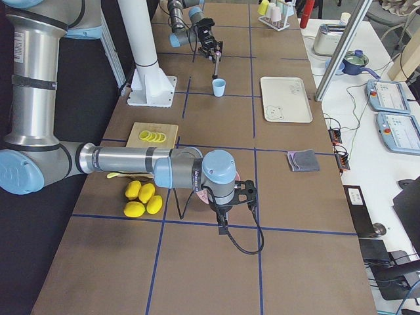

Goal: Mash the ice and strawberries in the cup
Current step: 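Lower the muddler into the cup and press down with the left gripper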

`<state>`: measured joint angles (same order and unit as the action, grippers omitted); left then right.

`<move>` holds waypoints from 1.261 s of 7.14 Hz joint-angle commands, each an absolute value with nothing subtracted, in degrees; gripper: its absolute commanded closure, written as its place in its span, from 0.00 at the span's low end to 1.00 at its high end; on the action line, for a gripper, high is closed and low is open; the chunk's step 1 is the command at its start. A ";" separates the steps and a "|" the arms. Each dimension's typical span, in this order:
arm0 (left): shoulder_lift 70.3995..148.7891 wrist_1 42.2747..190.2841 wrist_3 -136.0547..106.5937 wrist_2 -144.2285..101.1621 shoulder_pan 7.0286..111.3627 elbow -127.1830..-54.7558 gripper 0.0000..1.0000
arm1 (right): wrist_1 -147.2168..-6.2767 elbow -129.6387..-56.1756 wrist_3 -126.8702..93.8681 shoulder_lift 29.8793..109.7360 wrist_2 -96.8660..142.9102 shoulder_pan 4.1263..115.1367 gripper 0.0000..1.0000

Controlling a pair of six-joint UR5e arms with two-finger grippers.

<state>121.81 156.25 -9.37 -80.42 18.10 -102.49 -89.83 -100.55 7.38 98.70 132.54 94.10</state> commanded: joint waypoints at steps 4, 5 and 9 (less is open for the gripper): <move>123.57 121.60 -15.02 -80.51 18.45 -110.04 1.00 | -89.82 -100.55 7.38 98.79 132.54 94.13 0.01; 123.84 116.94 -15.12 -80.68 19.33 -110.04 1.00 | -89.82 -100.55 7.38 98.79 132.54 94.13 0.01; 124.10 97.77 -11.63 -81.03 21.80 -110.04 1.00 | -89.82 -100.46 7.38 98.79 132.54 94.04 0.01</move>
<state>124.05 102.63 -13.93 -80.95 21.46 -110.04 -89.82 -100.47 7.38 98.79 132.54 94.05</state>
